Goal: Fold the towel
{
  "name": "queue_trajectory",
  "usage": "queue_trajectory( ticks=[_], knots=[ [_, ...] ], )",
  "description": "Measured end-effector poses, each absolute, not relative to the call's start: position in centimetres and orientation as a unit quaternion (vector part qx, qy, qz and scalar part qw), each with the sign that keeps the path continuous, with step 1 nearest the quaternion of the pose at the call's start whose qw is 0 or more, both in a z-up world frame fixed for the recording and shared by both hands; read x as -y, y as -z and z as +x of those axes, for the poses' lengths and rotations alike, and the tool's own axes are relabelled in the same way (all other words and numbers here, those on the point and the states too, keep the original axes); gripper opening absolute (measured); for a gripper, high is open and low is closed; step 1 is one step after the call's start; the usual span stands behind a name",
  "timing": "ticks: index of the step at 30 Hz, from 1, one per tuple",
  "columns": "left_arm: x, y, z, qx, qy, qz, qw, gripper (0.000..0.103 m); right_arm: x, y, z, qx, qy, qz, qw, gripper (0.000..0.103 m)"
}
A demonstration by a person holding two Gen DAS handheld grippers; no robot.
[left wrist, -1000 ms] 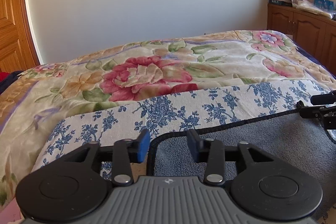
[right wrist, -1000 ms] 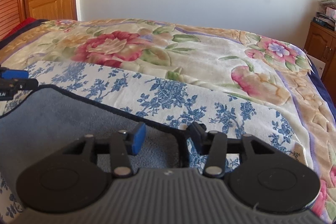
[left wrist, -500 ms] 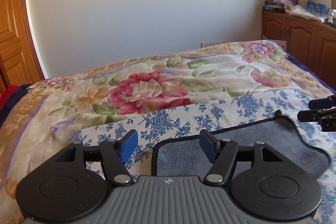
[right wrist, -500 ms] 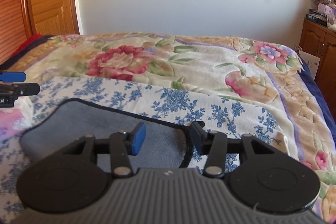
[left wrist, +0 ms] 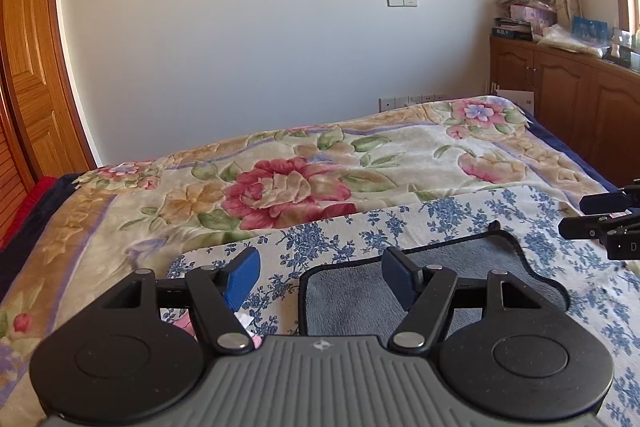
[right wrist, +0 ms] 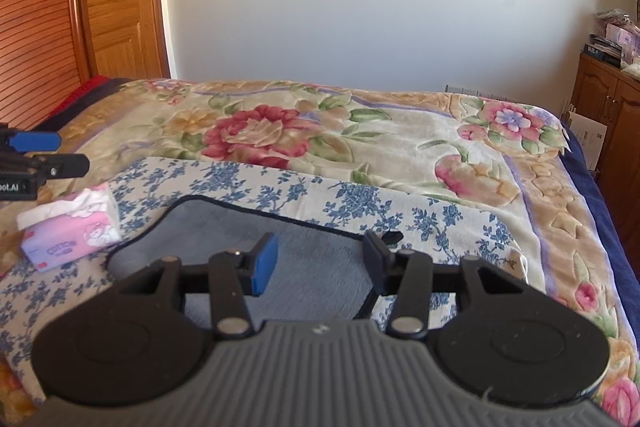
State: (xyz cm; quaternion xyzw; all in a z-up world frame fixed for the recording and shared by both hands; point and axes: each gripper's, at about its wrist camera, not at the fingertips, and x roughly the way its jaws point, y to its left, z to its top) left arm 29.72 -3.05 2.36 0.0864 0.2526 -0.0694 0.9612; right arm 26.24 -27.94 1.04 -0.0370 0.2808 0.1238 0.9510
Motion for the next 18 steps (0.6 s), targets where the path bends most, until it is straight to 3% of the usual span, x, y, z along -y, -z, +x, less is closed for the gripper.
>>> queue_trajectory(
  ticks=[18],
  knots=[
    [3.0, -6.2, 22.2, -0.232, 0.089, 0.083, 0.965, 0.076, 27.9, -3.9, 19.9, -0.27, -0.126, -0.029, 0.954, 0.049]
  ],
)
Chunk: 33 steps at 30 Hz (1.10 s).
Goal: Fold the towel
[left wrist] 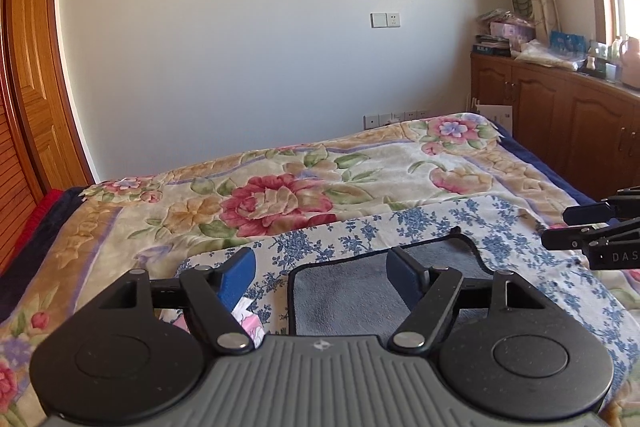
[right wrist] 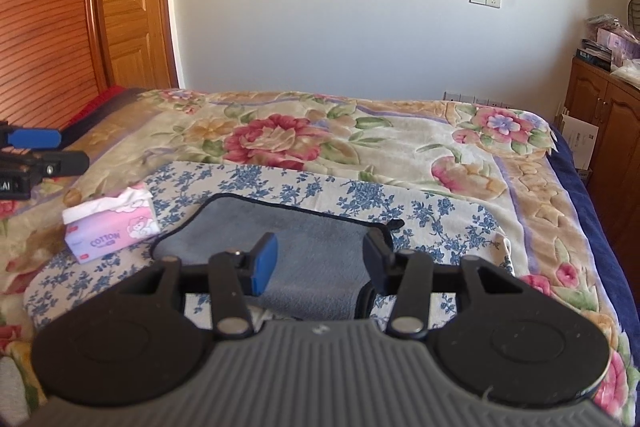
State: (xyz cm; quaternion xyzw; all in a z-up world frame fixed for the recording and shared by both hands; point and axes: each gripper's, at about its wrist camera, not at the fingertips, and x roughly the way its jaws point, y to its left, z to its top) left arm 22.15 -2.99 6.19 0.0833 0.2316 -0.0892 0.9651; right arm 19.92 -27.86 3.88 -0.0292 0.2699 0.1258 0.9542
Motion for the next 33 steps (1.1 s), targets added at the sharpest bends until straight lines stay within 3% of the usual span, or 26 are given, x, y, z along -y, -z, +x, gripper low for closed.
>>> queue_trajectory(
  ticks=[9, 25, 27, 33],
  knots=[
    [2.6, -6.2, 18.8, -0.239, 0.086, 0.09, 0.963, 0.08, 27.6, -4.7, 16.5, -0.268, -0.129, -0.039, 0.954, 0.049],
    [3.0, -7.2, 12.5, -0.217, 0.095, 0.093, 0.967, 0.096, 26.9, -5.3, 10.9, -0.261, -0.14, -0.023, 0.955, 0.05],
    [3.1, -7.2, 11.8, -0.217, 0.097, 0.09, 0.967, 0.096, 26.9, -5.3, 10.4, -0.26, -0.139, -0.021, 0.955, 0.051],
    [3.2, -7.0, 10.0, -0.213, 0.096, 0.091, 0.968, 0.101, 26.9, -5.1, 9.1, -0.256, -0.124, -0.013, 0.959, 0.07]
  ],
)
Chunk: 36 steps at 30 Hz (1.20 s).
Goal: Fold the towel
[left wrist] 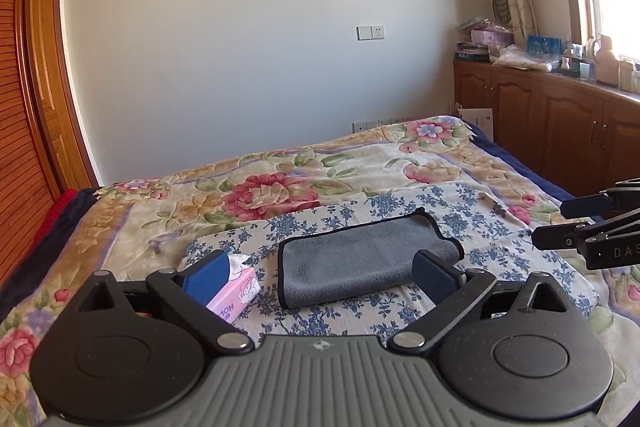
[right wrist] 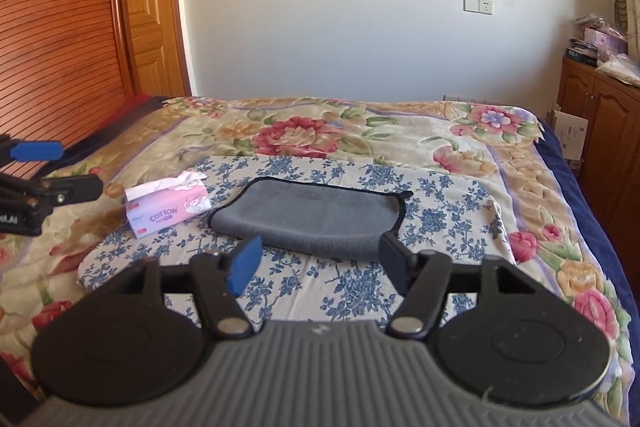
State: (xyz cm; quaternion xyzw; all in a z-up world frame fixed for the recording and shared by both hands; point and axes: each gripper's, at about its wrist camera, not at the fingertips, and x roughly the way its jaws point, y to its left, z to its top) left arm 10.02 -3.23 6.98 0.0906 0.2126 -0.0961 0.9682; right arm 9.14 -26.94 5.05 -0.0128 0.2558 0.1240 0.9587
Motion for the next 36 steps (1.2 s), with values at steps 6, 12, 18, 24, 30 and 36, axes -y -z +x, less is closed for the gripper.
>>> queue_trajectory(
  ticks=[6, 12, 18, 24, 30, 36],
  knots=[
    [2.8, -6.7, 8.7, -0.214, 0.095, 0.093, 0.968, 0.103, 27.3, -4.7, 8.2, -0.25, -0.11, -0.012, 0.962, 0.089],
    [2.2, -6.3, 7.8, -0.214, 0.092, 0.086, 0.969, 0.103, 27.2, -4.6, 7.2, -0.239, -0.1, -0.012, 0.966, 0.103],
    [1.5, -5.8, 6.9, -0.214, 0.087, 0.077, 0.97, 0.103, 26.8, -4.3, 6.2, -0.238, -0.102, -0.015, 0.966, 0.103],
    [1.0, -5.1, 5.9, -0.217, 0.09, 0.075, 0.969, 0.103, 26.3, -3.7, 4.9, -0.236, -0.103, -0.01, 0.966, 0.103],
    [0.4, -4.4, 5.0, -0.221, 0.084, 0.071, 0.969, 0.103, 26.1, -3.3, 4.1, -0.236, -0.104, -0.003, 0.966, 0.103],
    [0.3, -3.6, 4.5, -0.221, 0.075, 0.064, 0.97, 0.103, 25.8, -2.6, 3.2, -0.237, -0.099, -0.001, 0.966, 0.103]
  ],
)
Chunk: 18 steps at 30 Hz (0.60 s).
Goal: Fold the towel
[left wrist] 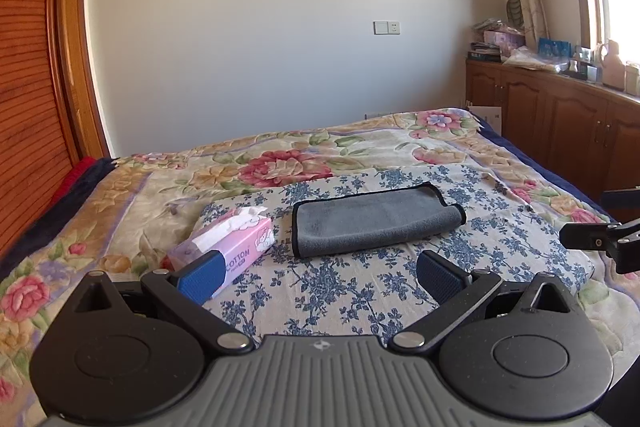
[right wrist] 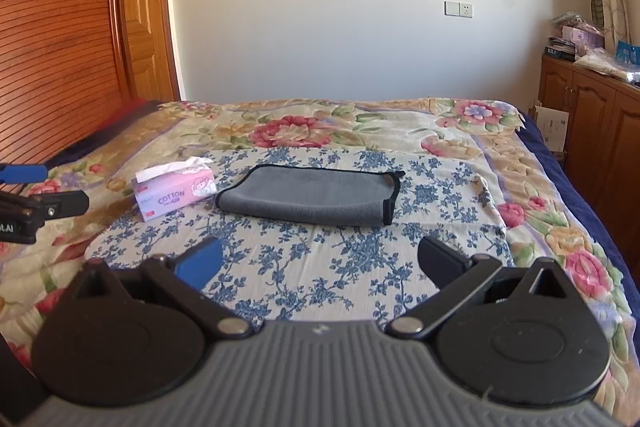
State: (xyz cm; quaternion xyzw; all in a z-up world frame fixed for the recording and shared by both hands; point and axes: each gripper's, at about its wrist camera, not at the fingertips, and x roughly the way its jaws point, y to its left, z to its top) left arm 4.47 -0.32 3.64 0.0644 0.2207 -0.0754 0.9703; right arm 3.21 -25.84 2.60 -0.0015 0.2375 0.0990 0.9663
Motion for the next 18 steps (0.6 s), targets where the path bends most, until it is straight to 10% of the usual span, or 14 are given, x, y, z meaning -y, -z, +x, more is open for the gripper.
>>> queue_trajectory(
  ticks=[18],
  knots=[
    [0.9, -0.9, 3.5, -0.223, 0.075, 0.076, 0.969, 0.103, 26.2, -1.8, 2.2, -0.232, -0.085, 0.006, 0.969, 0.103]
  ],
)
